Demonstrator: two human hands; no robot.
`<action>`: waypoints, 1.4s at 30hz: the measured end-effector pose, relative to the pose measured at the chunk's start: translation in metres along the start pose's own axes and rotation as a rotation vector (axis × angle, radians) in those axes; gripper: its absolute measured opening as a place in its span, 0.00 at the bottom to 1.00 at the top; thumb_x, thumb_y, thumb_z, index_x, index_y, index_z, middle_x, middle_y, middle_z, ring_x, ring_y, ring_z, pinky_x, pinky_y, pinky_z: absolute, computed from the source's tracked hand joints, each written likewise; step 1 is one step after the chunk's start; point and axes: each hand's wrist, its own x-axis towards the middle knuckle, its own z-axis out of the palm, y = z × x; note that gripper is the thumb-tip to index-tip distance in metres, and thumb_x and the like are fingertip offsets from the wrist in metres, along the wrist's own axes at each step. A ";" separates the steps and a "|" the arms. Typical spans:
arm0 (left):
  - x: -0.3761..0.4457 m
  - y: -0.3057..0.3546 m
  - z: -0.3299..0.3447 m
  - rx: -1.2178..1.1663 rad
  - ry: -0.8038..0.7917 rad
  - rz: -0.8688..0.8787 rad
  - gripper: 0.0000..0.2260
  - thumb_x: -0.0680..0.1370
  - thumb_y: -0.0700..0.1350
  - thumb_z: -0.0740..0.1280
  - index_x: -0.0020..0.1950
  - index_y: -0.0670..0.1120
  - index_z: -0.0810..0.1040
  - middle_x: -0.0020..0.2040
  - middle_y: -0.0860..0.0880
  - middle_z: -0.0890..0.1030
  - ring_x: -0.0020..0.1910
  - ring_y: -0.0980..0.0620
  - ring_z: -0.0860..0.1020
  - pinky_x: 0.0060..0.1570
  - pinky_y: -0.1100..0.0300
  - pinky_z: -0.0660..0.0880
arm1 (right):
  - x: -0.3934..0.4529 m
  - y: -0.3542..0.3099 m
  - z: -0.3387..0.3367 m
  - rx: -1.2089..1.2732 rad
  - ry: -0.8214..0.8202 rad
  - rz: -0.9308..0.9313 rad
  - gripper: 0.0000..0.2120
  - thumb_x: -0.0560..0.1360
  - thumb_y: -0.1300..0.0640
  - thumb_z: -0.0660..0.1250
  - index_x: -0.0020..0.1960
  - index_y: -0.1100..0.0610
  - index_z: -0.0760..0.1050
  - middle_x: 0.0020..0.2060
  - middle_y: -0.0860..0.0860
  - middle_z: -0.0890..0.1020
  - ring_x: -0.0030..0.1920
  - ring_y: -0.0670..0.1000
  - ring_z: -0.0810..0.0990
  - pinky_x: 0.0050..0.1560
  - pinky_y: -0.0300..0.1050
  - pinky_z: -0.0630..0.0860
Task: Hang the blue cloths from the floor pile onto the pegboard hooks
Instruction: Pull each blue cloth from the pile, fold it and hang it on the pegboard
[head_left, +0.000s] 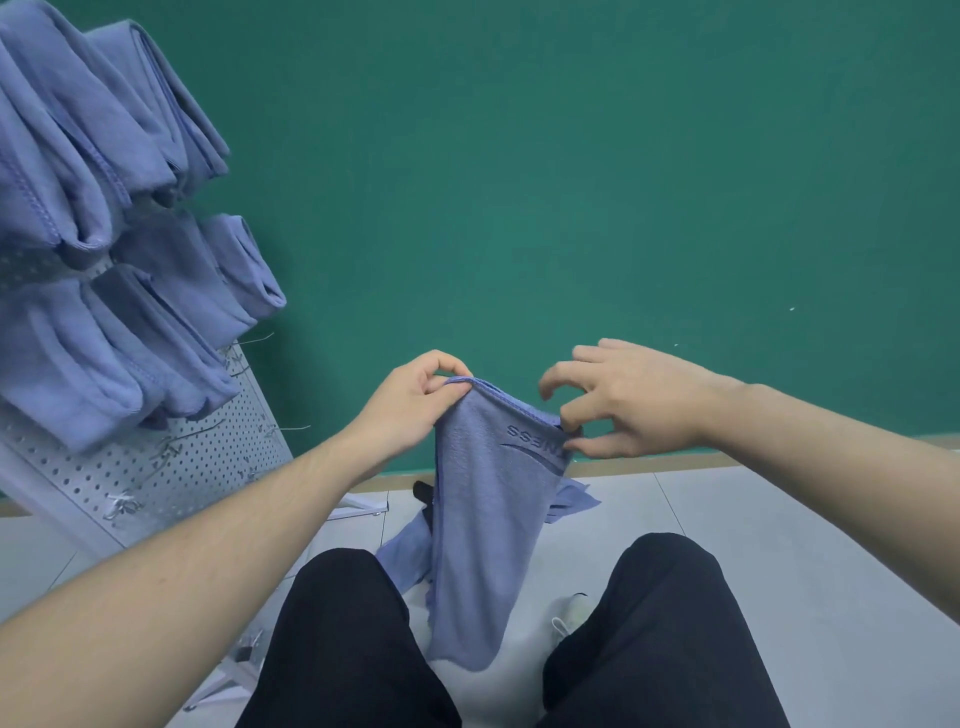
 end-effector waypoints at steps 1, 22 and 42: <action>-0.001 0.000 -0.001 -0.002 -0.006 -0.004 0.02 0.77 0.51 0.67 0.47 0.58 0.79 0.44 0.43 0.86 0.41 0.52 0.75 0.51 0.49 0.73 | -0.001 0.002 -0.002 -0.034 0.008 -0.010 0.10 0.77 0.44 0.66 0.41 0.46 0.78 0.54 0.48 0.79 0.42 0.51 0.72 0.40 0.46 0.71; -0.005 0.011 0.004 -0.386 0.112 -0.155 0.06 0.82 0.48 0.66 0.47 0.48 0.74 0.37 0.52 0.80 0.32 0.55 0.76 0.34 0.62 0.74 | 0.021 -0.020 -0.003 1.295 0.245 1.008 0.08 0.82 0.54 0.63 0.57 0.55 0.78 0.46 0.51 0.86 0.41 0.50 0.83 0.42 0.47 0.82; -0.014 -0.004 0.040 -0.825 0.090 -0.379 0.14 0.79 0.40 0.70 0.65 0.42 0.77 0.55 0.43 0.86 0.54 0.46 0.85 0.49 0.53 0.82 | 0.035 -0.046 0.051 1.761 0.109 1.122 0.28 0.74 0.33 0.66 0.65 0.50 0.79 0.59 0.50 0.84 0.62 0.52 0.82 0.66 0.55 0.75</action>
